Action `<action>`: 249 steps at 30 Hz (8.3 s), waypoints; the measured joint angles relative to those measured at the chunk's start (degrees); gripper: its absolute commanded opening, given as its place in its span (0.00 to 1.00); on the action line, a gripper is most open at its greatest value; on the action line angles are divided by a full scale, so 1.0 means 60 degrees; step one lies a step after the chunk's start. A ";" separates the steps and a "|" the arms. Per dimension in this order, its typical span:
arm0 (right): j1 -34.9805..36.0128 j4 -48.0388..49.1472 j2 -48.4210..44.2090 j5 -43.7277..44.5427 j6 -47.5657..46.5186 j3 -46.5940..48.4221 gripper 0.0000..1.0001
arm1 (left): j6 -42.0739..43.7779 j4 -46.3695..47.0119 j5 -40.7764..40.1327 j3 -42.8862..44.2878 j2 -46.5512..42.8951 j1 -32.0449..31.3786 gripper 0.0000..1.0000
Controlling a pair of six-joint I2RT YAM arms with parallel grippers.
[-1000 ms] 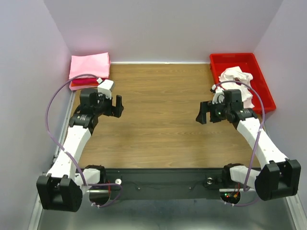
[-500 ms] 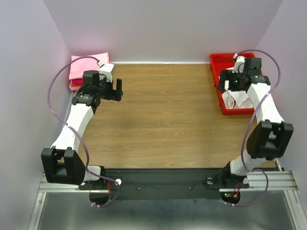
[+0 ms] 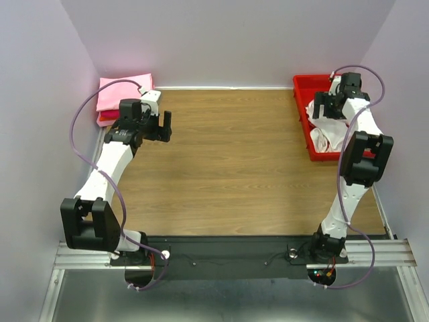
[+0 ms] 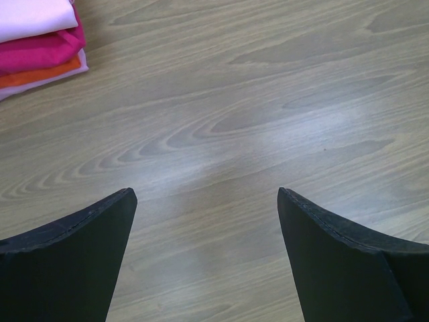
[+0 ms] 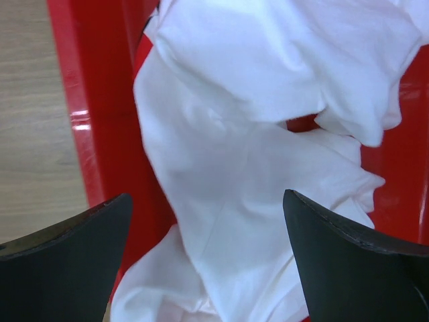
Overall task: Fold and stack the t-shirts
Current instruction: Grab the tshirt from the pile, then move the tshirt to the center of the board, then flatten the tshirt out
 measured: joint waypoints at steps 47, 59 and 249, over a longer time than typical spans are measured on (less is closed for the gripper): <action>0.2579 -0.1053 -0.4907 -0.4579 0.0940 0.0568 1.00 | 0.0634 -0.1111 0.3861 0.1931 -0.0667 0.1938 0.99; 0.5676 -0.0889 -0.3876 -0.4135 0.1078 -0.3089 1.00 | 0.2626 -0.1719 0.4954 0.0696 -0.1177 0.1188 0.88; 0.4524 0.1275 -0.5209 -0.2142 -0.0339 -0.8266 0.61 | 0.3872 -0.0838 -0.0051 -0.2783 0.0259 -0.6175 0.00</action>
